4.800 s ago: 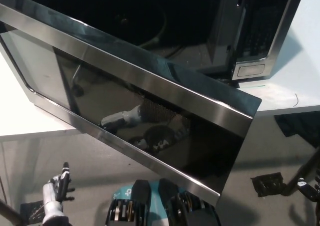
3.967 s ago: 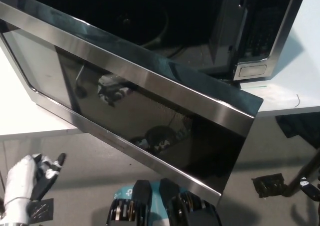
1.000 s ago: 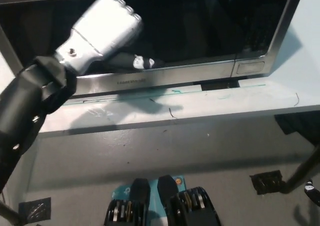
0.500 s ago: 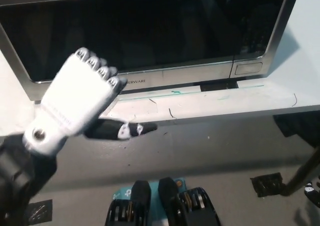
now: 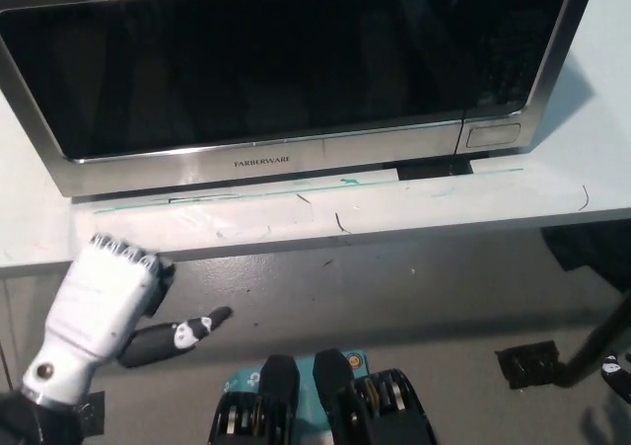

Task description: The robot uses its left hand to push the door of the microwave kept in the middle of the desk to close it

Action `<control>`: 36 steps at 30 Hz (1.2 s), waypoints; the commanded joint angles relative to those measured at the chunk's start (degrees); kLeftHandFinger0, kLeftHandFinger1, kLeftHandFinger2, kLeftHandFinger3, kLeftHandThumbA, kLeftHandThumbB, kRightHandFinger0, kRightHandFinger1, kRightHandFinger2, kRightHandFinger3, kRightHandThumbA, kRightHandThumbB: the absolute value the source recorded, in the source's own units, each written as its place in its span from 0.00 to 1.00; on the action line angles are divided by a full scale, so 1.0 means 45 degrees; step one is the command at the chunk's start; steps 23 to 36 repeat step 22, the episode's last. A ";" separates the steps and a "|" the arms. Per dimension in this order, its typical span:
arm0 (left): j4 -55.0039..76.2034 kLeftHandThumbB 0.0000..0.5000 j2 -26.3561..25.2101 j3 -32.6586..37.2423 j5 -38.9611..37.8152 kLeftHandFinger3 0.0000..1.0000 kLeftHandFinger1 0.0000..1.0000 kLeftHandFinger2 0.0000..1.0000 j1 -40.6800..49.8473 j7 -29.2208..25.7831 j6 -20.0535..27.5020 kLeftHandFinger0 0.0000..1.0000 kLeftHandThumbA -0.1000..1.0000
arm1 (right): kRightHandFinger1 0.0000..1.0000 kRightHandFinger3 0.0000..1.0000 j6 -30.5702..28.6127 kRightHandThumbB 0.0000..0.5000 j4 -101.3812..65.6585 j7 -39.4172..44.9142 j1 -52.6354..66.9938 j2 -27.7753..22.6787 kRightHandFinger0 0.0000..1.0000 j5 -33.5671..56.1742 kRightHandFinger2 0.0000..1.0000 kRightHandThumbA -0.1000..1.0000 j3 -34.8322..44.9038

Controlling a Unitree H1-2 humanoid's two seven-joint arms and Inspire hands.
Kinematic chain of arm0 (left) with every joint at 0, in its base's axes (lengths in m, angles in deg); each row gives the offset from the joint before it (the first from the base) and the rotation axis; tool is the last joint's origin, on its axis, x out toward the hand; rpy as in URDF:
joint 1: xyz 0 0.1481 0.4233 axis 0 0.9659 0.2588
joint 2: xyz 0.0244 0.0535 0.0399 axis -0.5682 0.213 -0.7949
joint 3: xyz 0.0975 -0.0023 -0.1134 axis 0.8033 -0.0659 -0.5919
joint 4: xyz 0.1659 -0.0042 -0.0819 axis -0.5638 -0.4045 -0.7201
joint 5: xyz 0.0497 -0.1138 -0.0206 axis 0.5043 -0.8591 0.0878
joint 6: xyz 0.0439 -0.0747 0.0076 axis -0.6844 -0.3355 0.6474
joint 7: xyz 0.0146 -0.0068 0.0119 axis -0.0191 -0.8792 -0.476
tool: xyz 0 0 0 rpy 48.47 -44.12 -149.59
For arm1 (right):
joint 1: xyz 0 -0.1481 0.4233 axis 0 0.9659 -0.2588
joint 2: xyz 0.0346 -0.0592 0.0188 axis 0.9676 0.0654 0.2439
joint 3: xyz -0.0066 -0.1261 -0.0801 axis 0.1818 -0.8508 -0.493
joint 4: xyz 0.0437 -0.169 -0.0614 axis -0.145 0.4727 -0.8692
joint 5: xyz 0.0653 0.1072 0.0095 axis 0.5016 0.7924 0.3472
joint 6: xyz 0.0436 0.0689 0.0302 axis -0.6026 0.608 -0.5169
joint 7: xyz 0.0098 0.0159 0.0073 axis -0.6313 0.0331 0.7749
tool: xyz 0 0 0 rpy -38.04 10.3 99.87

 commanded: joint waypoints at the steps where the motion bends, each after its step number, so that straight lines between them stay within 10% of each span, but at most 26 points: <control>1: -0.1012 0.00 0.0470 -0.0439 -0.1596 0.02 0.16 0.25 0.0116 -0.0539 -0.0242 0.00 0.85 | 0.90 0.92 -0.0683 0.07 -0.0128 0.0255 -0.0343 -0.0278 0.94 0.0239 0.92 0.40 0.0079; 7: -0.3838 0.00 0.1364 -0.0900 -0.3010 0.00 0.00 0.21 0.0191 -0.0996 0.0163 0.00 0.83 | 0.91 0.95 -0.0449 0.10 -0.0195 0.0205 -0.0438 -0.0295 0.95 0.0219 0.96 0.44 0.0050; 12: -0.5441 0.00 0.2020 -0.1452 -0.4547 0.20 0.05 0.30 0.0099 -0.0178 -0.0413 0.00 0.94 | 0.91 0.93 -0.0581 0.12 -0.0061 0.0076 -0.0476 -0.0331 0.93 0.0055 0.95 0.44 -0.0036; 16: -0.6210 0.00 0.2653 -0.2008 -0.5331 0.02 0.00 0.00 -0.0346 0.0368 -0.1648 0.00 0.98 | 0.89 0.90 -0.0589 0.10 -0.0038 -0.0037 -0.0536 -0.0311 0.92 -0.0011 0.92 0.42 -0.0070; 36: -0.7926 0.00 0.3121 -0.2816 -0.6741 0.02 0.00 0.00 -0.1488 0.0632 -0.2318 0.00 0.86 | 0.94 0.96 -0.0349 0.10 -0.0107 -0.0062 -0.0665 -0.0314 0.98 -0.0045 0.99 0.44 -0.0106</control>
